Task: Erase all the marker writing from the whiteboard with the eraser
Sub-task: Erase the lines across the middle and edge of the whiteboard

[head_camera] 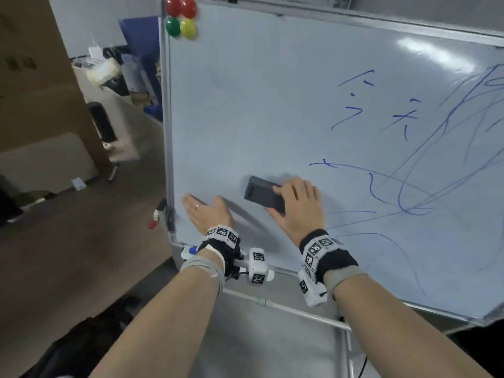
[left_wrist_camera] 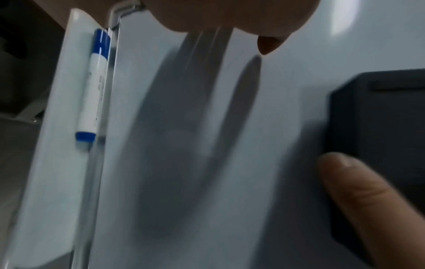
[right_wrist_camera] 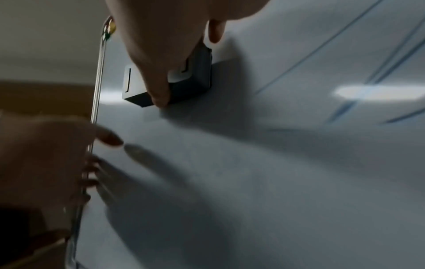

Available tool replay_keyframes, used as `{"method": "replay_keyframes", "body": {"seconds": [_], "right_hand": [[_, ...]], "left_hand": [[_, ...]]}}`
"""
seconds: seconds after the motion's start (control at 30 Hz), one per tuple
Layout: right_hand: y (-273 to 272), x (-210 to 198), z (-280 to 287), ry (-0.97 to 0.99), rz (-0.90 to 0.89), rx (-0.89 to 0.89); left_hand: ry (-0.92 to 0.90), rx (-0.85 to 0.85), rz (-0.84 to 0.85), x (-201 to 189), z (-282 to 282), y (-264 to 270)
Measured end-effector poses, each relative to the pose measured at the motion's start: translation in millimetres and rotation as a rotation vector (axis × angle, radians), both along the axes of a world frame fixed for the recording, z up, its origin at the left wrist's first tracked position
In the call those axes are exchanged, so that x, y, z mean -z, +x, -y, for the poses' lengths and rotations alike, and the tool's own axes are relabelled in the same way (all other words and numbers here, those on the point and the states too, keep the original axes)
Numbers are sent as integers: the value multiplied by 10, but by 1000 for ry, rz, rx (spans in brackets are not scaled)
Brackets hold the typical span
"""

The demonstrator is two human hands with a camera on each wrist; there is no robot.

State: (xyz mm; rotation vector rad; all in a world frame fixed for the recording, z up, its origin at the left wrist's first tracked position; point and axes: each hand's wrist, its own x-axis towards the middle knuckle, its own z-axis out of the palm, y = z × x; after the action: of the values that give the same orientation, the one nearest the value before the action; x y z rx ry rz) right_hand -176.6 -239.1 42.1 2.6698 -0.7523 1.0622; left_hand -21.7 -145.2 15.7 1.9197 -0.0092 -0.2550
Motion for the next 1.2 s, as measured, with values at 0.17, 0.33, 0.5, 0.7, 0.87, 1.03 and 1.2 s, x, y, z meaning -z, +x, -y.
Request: {"method": "replay_keyframes", "body": {"seconds": [0.17,0.33,0.5,0.7,0.87,1.03,1.2], "right_hand": [[-44,-441,164,-20,318,169],[-81,-458,193,-19,237,155],[-376,-196,197,48,74,161],[-634,-713,569,38,411,293],[-748,-160,355,0,-46,95],[-846,-668,656,-30,368,271],[-800,-418,574,-89,52,35]], "left_hand": [[0,-79,-75,88,82,-52],[-23,-126,-98,74,135,-75],[-77,-149,-107,-51,191,-219],[-146,-100,-60,-147,310,-421],[-154,-93,-74,-118,402,-642],[-140,-101,-89,-82,451,-743],[-133,-112,-99,-50,500,-888]]}}
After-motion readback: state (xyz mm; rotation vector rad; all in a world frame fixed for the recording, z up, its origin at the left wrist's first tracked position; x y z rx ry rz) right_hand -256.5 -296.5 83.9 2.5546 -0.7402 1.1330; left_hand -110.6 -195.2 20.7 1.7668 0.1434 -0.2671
